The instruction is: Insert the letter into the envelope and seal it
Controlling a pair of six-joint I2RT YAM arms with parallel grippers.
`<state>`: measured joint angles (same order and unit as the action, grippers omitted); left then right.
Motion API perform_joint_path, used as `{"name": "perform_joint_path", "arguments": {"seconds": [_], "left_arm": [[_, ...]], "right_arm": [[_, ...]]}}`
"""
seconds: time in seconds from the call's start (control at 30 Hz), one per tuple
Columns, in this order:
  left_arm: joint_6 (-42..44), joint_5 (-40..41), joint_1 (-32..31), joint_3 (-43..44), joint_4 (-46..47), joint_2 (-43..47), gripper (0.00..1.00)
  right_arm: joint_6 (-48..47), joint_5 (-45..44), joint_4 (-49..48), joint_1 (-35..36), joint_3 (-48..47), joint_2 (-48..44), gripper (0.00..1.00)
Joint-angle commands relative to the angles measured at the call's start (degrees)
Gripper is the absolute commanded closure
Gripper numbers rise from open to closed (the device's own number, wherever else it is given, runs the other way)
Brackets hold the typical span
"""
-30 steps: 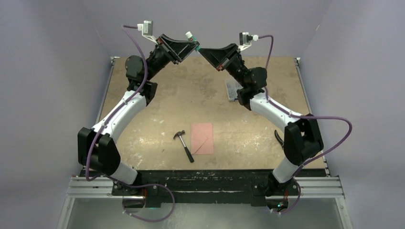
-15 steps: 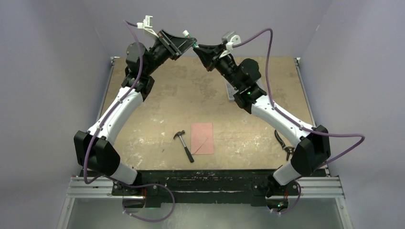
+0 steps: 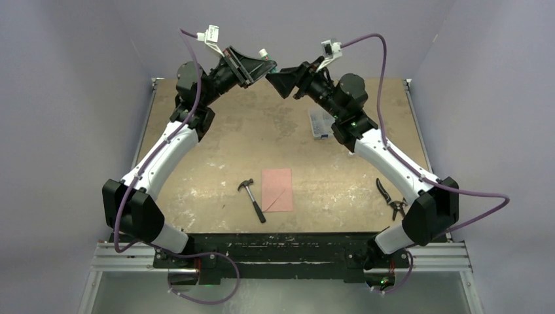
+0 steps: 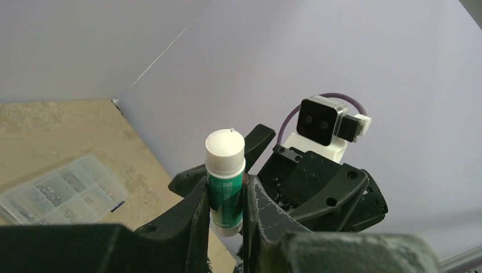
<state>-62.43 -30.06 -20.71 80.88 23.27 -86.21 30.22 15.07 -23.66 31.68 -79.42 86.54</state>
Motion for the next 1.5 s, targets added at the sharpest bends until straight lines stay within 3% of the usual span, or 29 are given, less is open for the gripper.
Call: {"name": "perform_joint_path", "arguments": {"seconds": [0.0,0.07,0.2,0.27,0.33,0.4,0.53,0.63,0.83,1.27,1.33,1.47], "left_arm": [[0.55,-2.2,-0.14,-0.71,4.29,2.16,1.0],[-0.16,-2.47,-0.12,-1.2,5.53,2.23,1.0],[-1.75,-2.78,-0.03,-2.02,7.66,2.37,1.0],[-2.21,-2.78,-0.03,-2.08,8.09,2.45,1.0],[-2.78,-2.81,-0.03,-2.28,8.56,2.54,1.0],[-3.39,-2.9,-0.03,-2.53,9.28,2.62,1.0],[-4.23,-2.98,-0.03,-2.74,9.82,2.71,1.0],[-4.64,-2.99,-0.03,-2.74,10.0,2.71,1.0],[-5.45,-3.09,-0.03,-3.18,11.42,2.98,1.0],[-7.09,-3.41,-0.03,-5.02,13.93,3.51,1.0],[-7.0,-3.43,-0.03,-5.03,13.84,3.49,1.0],[-6.87,-3.15,-0.03,-4.97,13.44,3.49,1.0]], "right_arm": [[22.01,6.52,-11.91,-0.17,5.11,-4.21,0.26],[28.01,7.07,-18.27,-0.15,8.19,-4.49,0.29],[39.37,6.19,-25.47,-0.22,12.77,-3.49,0.46],[42.99,5.7,-28.78,-0.22,14.8,-2.87,0.57],[44.31,5.32,-29.79,-0.29,15.4,-2.54,0.62],[44.12,5.17,-30.53,-0.3,15.31,-2.28,0.6],[44.23,5.08,-31.83,-0.62,14.77,-1.59,0.43],[45.68,4.91,-33.17,-1.28,14.82,-1.06,0.4],[44.05,3.47,-32.79,-1.69,14.17,-1.2,0.58],[40.97,2.0,-29.18,-1.65,12.0,-0.24,0.59],[40.04,2.13,-28.9,-1.68,11.12,-0.03,0.65],[37.82,2.06,-28.54,-1.65,10.36,-0.01,0.89]]}}
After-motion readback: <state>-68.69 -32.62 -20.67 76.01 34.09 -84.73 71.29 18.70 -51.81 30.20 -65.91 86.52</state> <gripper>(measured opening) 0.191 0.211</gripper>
